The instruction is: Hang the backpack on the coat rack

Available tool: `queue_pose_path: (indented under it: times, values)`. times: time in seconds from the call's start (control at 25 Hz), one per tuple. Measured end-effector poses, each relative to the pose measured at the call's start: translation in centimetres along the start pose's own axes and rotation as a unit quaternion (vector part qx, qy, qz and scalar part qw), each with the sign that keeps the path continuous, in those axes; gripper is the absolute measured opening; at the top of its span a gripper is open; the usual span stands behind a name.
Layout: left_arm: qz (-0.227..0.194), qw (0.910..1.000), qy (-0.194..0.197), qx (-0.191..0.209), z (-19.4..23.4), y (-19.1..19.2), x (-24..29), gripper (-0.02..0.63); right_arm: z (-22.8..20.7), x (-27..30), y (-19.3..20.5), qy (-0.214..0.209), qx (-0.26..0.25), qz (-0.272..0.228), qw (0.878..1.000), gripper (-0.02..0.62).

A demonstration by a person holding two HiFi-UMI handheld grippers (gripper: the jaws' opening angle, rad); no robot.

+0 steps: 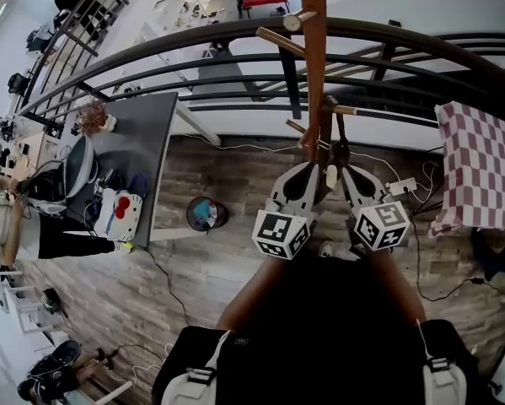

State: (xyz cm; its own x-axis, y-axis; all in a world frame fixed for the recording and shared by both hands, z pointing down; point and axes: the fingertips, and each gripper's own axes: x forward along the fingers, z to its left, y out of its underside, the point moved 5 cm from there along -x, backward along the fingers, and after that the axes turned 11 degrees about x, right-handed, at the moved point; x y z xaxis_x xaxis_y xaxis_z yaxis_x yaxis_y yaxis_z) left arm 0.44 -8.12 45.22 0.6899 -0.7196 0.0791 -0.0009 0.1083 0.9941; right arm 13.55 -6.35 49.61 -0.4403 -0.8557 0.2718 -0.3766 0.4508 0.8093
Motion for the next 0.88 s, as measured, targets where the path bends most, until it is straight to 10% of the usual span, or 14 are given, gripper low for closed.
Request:
queue_pose_path:
  times: [0.88]
  values:
    - [0.032, 0.9984, -0.045, -0.009, -3.0, 1.2, -3.4, 0.009, 3.7, -3.0, -1.0, -0.069, -0.059, -0.004, 0.996, 0.014]
